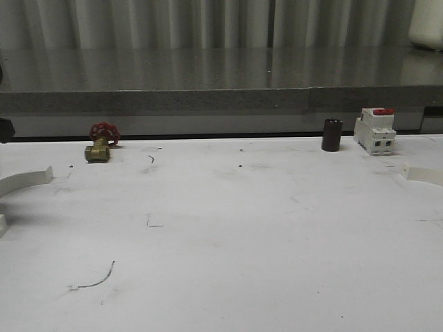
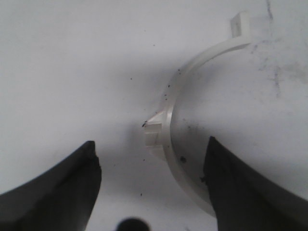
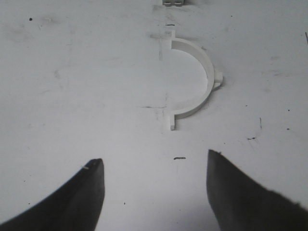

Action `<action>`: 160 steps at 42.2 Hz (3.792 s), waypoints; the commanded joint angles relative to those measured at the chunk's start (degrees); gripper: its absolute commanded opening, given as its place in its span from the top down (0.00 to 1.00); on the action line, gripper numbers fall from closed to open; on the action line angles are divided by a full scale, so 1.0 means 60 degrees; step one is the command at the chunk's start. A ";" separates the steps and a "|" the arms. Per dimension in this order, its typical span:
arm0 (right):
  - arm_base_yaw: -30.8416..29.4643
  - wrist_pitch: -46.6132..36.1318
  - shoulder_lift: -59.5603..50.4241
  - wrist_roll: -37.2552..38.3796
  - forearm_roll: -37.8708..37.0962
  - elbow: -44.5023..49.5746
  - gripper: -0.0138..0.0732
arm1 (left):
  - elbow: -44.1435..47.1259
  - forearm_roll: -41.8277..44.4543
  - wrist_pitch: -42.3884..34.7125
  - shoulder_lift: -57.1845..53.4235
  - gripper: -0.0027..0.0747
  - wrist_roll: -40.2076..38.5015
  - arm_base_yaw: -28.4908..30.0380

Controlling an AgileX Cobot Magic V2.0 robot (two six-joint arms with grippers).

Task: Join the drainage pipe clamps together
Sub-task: 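Lower the left gripper onto the white clamp half and close on its end, then lift the white clamp half with the left gripper toward the table center, then set the clamp half down at the center and open the left gripper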

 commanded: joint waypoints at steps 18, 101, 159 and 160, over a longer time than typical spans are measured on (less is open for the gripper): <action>-0.0052 -0.0547 -0.0011 -0.0060 -0.0053 -0.0308 0.28 | -0.0560 -0.0481 -0.0630 0.0659 0.50 -0.0028 -0.0063; -0.0052 -0.0547 -0.0011 -0.0060 -0.0053 -0.0308 0.28 | -0.5337 0.0613 0.1824 0.2707 0.95 -0.6550 -0.6217; -0.0052 -0.0547 -0.0011 -0.0060 -0.0053 -0.0308 0.28 | -0.5433 -0.0045 0.2263 0.1628 0.47 -0.4518 -0.6257; -0.0052 -0.0547 -0.0011 -0.0060 -0.0053 -0.0308 0.28 | -0.5433 -0.0045 0.2263 0.1455 0.47 -0.4268 -0.6238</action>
